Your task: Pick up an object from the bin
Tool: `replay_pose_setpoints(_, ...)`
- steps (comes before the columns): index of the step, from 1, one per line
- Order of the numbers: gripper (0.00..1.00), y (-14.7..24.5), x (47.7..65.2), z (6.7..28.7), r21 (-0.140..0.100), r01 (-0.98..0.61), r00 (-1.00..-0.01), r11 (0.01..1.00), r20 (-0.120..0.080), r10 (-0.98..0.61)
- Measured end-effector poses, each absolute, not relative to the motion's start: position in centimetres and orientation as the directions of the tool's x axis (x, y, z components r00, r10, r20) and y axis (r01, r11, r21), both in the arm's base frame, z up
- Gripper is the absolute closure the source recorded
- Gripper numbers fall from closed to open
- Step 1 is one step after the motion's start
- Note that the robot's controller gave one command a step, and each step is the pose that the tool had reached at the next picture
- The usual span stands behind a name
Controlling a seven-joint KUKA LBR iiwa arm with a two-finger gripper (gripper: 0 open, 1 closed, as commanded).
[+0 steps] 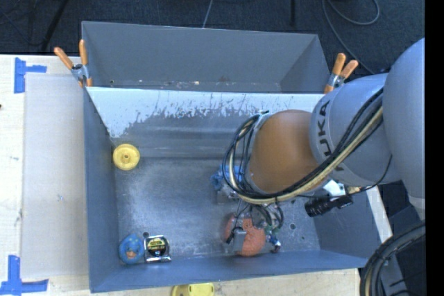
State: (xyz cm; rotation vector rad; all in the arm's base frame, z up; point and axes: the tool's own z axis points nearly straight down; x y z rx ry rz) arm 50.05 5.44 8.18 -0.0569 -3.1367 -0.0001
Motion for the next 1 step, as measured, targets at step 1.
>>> replay_pose_setpoints(1, 0.00, 0.52, 49.86, 7.44, 0.002, -0.228, -0.974, 0.974, 0.004, -0.228)
